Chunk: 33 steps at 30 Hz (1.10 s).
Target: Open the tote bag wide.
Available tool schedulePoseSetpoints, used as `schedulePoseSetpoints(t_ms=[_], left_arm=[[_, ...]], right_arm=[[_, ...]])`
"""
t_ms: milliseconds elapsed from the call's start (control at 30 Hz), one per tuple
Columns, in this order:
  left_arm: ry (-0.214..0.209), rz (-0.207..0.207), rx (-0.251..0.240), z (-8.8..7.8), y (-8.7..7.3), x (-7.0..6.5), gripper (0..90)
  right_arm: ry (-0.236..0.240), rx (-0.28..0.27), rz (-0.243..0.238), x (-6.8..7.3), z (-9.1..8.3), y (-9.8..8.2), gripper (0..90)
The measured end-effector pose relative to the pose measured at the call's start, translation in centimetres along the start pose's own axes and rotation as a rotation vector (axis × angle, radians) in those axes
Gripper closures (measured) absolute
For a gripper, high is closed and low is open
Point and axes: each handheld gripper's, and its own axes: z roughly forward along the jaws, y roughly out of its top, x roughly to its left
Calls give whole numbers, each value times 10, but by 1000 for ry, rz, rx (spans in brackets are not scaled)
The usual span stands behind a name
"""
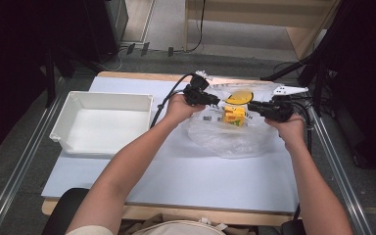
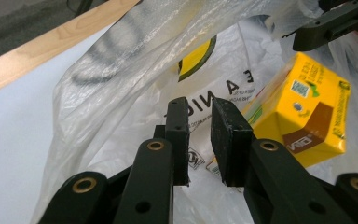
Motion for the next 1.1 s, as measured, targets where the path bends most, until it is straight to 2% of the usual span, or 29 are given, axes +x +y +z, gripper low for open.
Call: schedulePoseSetpoints(t_ms=[100,200,300,433,567,800,967,1100], left_arm=[[-7,-16,29,4,-5,4,768],[-9,-12,53,8,-9,4,764],[-12,-15,32,10,-12,3,762],[-17,-18,38,15,-16,1,758],[-23,-21,52,19,-21,2,754],[-30,-27,67,23,-24,4,750],[-26,-22,84,26,-26,5,746],[-12,-22,86,29,-30,7,747]], right_arm=[[-6,1,6,0,1,-5,777],[-4,16,6,-1,4,-10,775],[-7,36,6,-1,7,-15,773],[-2,46,20,-2,9,-23,772],[31,60,-6,-2,12,-31,770],[122,95,-58,-5,17,-43,770],[123,108,-62,-6,18,-50,769],[108,121,-44,-7,19,-57,770]])
